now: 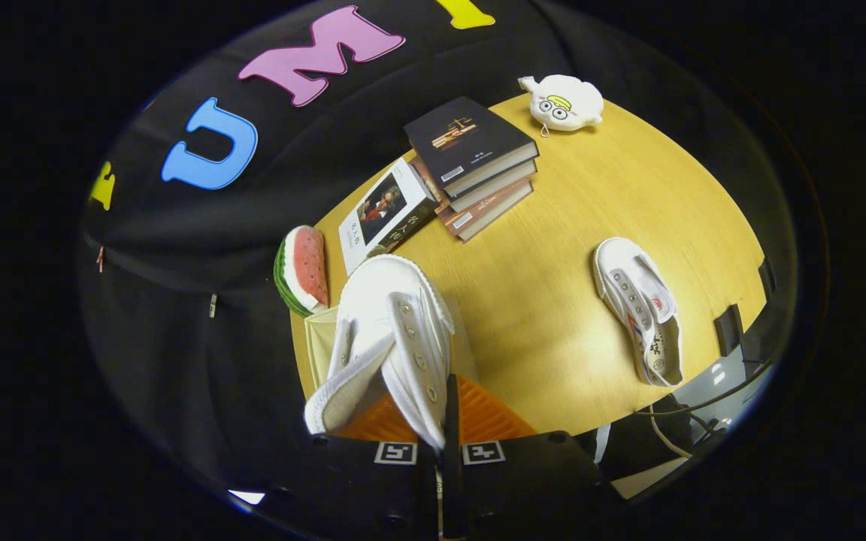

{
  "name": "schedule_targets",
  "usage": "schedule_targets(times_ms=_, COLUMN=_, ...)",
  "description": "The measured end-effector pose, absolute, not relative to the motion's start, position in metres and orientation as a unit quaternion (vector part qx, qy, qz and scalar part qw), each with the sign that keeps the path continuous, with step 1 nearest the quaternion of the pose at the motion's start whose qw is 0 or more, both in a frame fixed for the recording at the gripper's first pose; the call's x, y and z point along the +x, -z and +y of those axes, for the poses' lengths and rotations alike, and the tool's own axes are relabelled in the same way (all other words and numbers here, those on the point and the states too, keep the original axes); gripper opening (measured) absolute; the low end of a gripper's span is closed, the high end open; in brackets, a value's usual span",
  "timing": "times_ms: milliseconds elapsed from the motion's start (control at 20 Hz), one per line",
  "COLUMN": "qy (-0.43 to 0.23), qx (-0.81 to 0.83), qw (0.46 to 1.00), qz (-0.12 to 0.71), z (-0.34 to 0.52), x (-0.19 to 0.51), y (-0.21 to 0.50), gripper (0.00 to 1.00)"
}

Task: Open the storage box then place both shoes into the box .Put the left shoe in first, then the right shoe, with the right side of both shoes facing outward in a uniform manner.

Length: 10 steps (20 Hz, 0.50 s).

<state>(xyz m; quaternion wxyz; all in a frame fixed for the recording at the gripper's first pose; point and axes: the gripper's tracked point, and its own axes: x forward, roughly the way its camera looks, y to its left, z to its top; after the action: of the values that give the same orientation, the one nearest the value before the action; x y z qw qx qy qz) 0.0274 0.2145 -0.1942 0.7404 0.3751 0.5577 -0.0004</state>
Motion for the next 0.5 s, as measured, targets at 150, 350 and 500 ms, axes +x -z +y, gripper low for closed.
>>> schedule_targets(times_ms=150, qy=-0.005, qx=0.396, qw=0.715, qz=0.576, z=0.263, x=0.033, y=0.197, gripper=0.07)
schedule_targets(times_ms=350, qy=-0.002, qx=0.381, qw=0.709, qz=0.593, z=0.31, x=0.041, y=0.224, gripper=0.08)
schedule_targets(times_ms=500, qy=0.014, qx=0.369, qw=0.708, qz=0.602, z=0.328, x=0.039, y=0.246, gripper=0.08)
